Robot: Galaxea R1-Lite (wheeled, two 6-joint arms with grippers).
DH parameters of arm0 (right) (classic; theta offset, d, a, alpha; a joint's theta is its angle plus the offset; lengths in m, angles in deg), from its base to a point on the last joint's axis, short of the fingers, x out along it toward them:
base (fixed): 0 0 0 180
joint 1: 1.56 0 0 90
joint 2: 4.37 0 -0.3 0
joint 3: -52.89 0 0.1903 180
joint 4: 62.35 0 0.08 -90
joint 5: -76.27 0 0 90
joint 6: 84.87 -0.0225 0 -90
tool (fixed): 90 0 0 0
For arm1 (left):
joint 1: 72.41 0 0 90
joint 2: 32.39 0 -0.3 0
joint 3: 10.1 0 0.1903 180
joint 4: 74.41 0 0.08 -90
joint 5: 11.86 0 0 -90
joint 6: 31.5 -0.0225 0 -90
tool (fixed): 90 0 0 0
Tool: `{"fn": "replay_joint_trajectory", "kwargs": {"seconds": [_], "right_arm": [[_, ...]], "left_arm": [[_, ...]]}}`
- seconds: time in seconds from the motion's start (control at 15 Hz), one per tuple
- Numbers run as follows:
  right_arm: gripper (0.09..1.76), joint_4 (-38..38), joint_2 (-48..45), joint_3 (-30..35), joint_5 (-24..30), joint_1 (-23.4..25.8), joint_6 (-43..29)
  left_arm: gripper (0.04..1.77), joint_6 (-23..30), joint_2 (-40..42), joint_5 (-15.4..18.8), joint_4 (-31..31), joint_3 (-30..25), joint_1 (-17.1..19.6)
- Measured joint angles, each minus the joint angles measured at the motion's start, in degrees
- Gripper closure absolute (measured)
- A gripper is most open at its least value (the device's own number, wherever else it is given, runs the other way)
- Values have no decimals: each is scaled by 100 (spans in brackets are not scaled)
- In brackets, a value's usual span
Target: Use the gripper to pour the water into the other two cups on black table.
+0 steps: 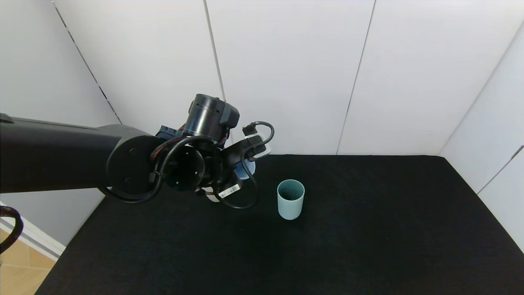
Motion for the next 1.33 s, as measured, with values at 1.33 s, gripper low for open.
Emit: {"fn": "replay_joint_trajectory", "kwargs": {"seconds": [1.33], "right_arm": [[14,0,0,-2,0,0,0]], "left_arm": [[58,-113,-1428,-1356,258,1395,-841]]}}
